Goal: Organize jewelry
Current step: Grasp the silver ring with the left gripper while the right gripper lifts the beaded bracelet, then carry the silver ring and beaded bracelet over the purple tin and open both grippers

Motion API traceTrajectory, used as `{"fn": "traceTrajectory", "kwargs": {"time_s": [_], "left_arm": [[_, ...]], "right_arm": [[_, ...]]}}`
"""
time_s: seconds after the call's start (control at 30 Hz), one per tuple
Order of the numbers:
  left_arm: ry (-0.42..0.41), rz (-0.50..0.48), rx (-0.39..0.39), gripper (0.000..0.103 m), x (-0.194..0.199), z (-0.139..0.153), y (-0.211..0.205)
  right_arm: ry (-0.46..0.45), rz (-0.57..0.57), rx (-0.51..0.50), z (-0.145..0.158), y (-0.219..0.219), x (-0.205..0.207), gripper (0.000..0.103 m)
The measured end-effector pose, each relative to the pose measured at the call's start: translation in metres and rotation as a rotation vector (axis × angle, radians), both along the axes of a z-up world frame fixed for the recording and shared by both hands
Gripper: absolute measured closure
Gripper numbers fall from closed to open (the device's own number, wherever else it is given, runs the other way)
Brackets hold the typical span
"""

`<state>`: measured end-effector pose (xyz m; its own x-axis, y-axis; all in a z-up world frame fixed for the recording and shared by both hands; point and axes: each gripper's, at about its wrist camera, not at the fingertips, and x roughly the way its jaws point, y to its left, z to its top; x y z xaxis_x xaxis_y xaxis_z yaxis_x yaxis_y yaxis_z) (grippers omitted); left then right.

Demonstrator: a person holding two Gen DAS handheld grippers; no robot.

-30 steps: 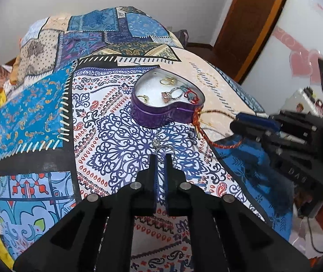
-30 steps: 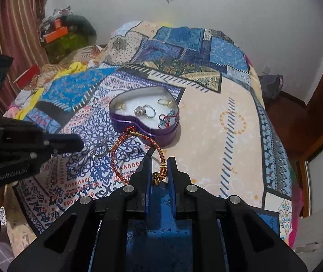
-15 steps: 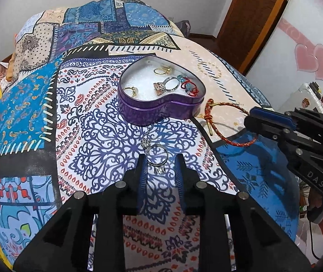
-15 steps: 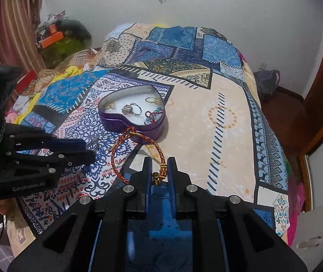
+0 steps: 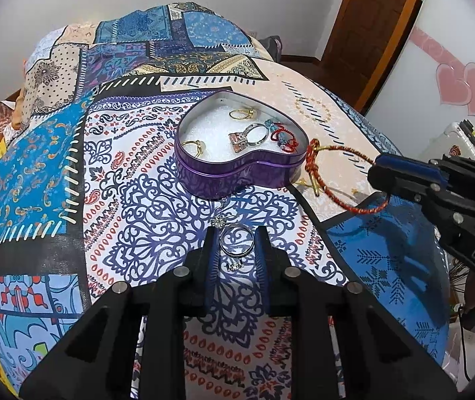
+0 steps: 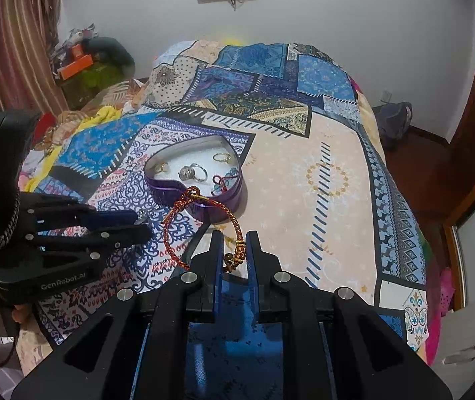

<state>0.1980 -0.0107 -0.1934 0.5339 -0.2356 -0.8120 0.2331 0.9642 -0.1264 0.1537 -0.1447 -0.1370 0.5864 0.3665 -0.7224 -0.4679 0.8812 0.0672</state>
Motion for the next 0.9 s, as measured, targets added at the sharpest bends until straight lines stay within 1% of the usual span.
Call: {"fn": "traceTrajectory", "kwargs": {"time_s": [0.23,0.47,0.7,0.9], "left_arm": [[-0.031,0.007,-0.016,0.083,-0.008,0.012,0.006],[-0.100,0.009,-0.016,0.082,-0.014,0.036,0.011],[-0.149,0.026,-0.028,0.083,-0.007,0.054,0.018],[-0.175,0.033,-0.033,0.083,0.002,0.062,0.021]], "right_arm": [[-0.029,-0.011,0.005,0.009,0.000,0.003,0.091],[-0.054,-0.018,0.025,0.019,0.003,0.009,0.091],[-0.081,-0.019,0.039,0.028,0.008,0.017,0.091],[-0.085,-0.023,0.056,0.030,0.014,0.030,0.091]]}}
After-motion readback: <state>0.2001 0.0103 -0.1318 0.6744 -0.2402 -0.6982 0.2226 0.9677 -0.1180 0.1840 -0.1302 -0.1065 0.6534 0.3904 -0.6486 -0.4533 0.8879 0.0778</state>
